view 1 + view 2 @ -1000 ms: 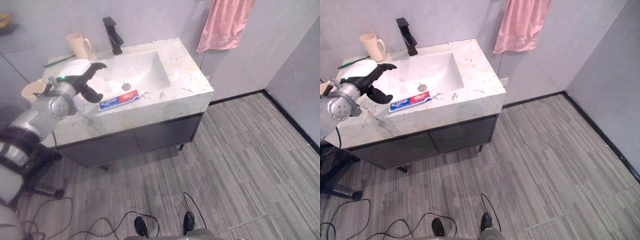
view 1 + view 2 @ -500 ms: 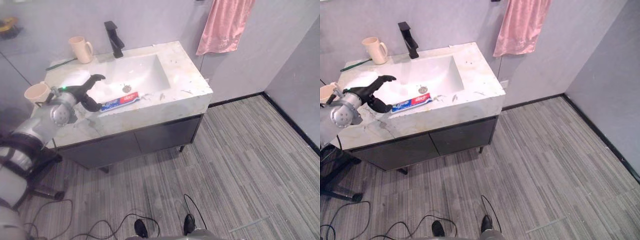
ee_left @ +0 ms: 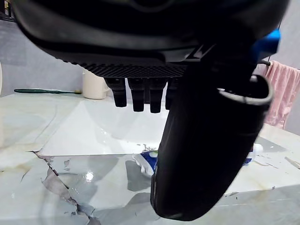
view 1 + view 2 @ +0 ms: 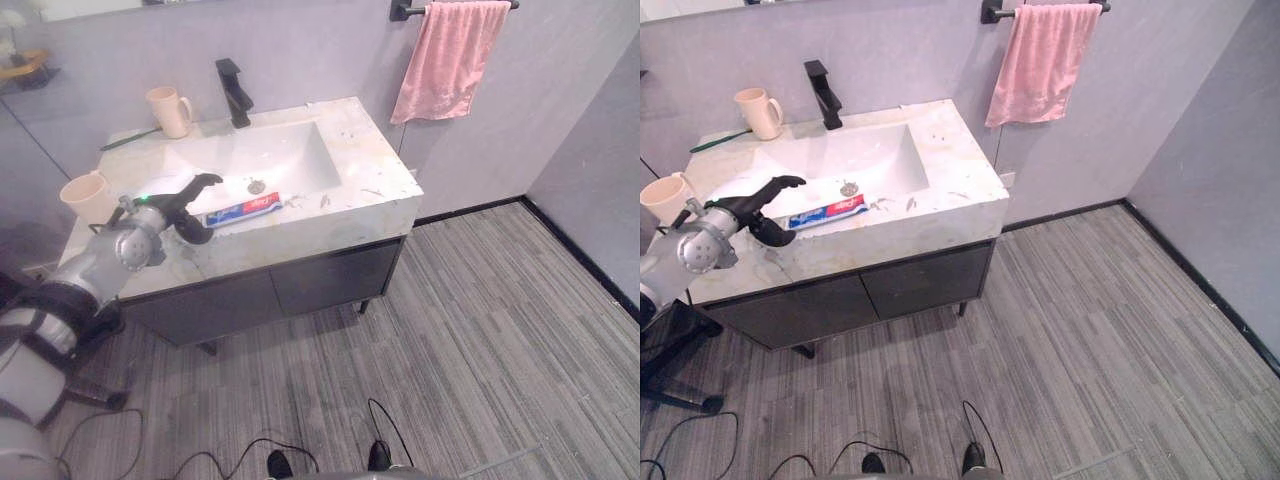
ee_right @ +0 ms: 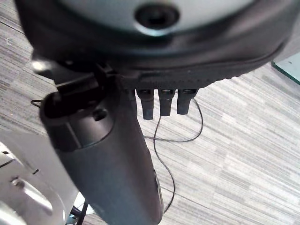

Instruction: Organize the bathroom.

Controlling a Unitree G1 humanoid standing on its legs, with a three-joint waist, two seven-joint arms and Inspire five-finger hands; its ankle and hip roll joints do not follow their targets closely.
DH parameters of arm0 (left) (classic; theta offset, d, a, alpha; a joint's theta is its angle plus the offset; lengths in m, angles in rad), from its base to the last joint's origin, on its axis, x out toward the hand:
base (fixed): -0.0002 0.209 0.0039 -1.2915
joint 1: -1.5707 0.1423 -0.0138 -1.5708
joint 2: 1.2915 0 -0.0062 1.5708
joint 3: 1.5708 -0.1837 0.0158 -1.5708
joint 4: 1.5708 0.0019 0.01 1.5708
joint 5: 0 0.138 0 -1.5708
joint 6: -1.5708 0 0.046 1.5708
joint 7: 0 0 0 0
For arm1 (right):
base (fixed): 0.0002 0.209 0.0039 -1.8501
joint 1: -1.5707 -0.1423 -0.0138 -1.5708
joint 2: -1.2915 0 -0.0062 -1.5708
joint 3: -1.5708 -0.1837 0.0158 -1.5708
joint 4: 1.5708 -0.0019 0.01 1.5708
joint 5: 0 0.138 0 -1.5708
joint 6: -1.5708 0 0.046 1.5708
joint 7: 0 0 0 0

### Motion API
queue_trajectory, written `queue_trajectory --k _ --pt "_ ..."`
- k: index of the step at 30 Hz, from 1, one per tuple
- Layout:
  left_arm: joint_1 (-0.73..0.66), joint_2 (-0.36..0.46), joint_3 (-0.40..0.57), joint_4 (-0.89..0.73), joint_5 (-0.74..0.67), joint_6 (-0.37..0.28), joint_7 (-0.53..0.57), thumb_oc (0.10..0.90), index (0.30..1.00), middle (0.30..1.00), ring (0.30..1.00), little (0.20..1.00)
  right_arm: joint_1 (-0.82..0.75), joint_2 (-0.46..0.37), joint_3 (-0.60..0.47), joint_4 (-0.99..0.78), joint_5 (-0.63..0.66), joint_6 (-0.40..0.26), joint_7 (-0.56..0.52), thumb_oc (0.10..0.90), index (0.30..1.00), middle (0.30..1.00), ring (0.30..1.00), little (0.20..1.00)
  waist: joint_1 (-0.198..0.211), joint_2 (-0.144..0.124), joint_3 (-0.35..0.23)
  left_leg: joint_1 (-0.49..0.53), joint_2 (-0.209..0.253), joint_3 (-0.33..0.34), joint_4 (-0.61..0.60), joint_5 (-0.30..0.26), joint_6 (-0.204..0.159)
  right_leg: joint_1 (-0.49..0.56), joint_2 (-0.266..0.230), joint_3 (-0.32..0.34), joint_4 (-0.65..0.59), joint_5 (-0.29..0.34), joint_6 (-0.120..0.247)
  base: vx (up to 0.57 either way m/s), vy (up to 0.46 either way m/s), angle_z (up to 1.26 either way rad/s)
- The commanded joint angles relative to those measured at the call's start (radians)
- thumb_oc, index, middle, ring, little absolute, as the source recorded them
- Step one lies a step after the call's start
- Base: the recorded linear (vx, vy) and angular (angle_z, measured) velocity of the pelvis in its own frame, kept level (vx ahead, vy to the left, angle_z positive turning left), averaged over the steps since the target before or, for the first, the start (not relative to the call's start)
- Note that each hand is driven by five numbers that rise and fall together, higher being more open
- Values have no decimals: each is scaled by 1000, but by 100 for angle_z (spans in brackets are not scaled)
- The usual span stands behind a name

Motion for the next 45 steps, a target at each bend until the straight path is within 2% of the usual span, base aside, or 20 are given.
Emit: queue_trajectory --k 1,15,16,17,18,19,20,38,41,42,43,45 --pt "-104 17 162 36 9 -3 83 800 900 900 900 900 2 -6 13 49 -33 37 -15 800 900 900 900 900 -4 -4 -1 -16 -21 -4 29 -74 14 0 -6 7 30 -78 30 0 0 0" --pt "-100 13 167 32 11 20 85 800 900 900 900 900 5 -12 14 39 -29 39 -13 800 900 900 900 900 -7 -8 3 -21 -16 -2 33 -75 13 -5 -6 7 31 -78 29 1 -1 -1" --pt "-99 12 168 33 12 21 85 761 841 841 841 841 5 -12 14 39 -29 39 -13 800 900 900 900 900 -7 -8 4 -22 -16 -2 33 -74 13 -6 -6 7 31 -78 29 0 0 0" --pt "-98 11 171 35 15 25 84 595 592 592 592 592 5 -11 14 40 -25 40 -16 800 900 900 900 900 -7 -7 6 -23 -16 -3 32 -73 13 -7 -6 7 32 -78 28 0 0 0" --pt "-100 10 171 33 14 30 82 549 524 524 524 524 4 -10 14 39 -23 41 -17 800 900 900 900 900 -7 -7 8 -22 -16 -3 32 -73 13 -8 -6 7 32 -78 28 0 0 0" --pt "-100 10 171 33 14 30 82 529 493 493 493 493 4 -10 14 39 -23 41 -17 800 900 900 900 900 -7 -7 8 -22 -16 -3 32 -73 13 -8 -6 7 32 -78 28 0 0 0" --pt "-99 9 173 37 13 27 78 400 300 300 300 300 5 -11 13 40 -22 39 -17 800 900 900 900 900 -7 -7 10 -23 -16 -3 33 -73 13 -9 -7 6 32 -77 29 0 0 0" --pt "-127 -18 164 42 2 50 93 400 300 300 300 300 -7 -17 21 30 26 29 -40 800 900 900 900 900 -15 -8 47 -55 -9 2 43 -70 11 -39 -11 7 41 -78 24 -20 -3 0" --pt "-126 -13 173 44 -20 38 153 400 300 300 300 300 -5 -16 19 30 24 27 -41 800 900 900 900 900 -14 -11 45 -52 -8 2 44 -69 11 -32 -11 6 39 -77 25 0 0 0" --pt "-126 -11 180 42 -61 9 207 400 300 300 300 300 -2 -16 18 31 27 25 -43 800 900 900 900 900 -13 -12 43 -51 -8 2 44 -68 10 -31 -11 5 40 -77 25 0 0 0" --pt "-127 -12 185 39 -79 2 214 400 300 300 300 300 0 -14 19 31 30 25 -45 800 900 900 900 900 -13 -13 41 -50 -8 2 44 -69 10 -30 -11 5 40 -78 25 33 -12 0" --pt "-126 -17 205 16 -203 -66 243 400 300 300 300 300 3 -9 21 32 47 28 -56 800 900 900 900 900 -11 -16 38 -48 -7 0 43 -68 10 -25 -10 5 39 -79 23 53 -6 1"
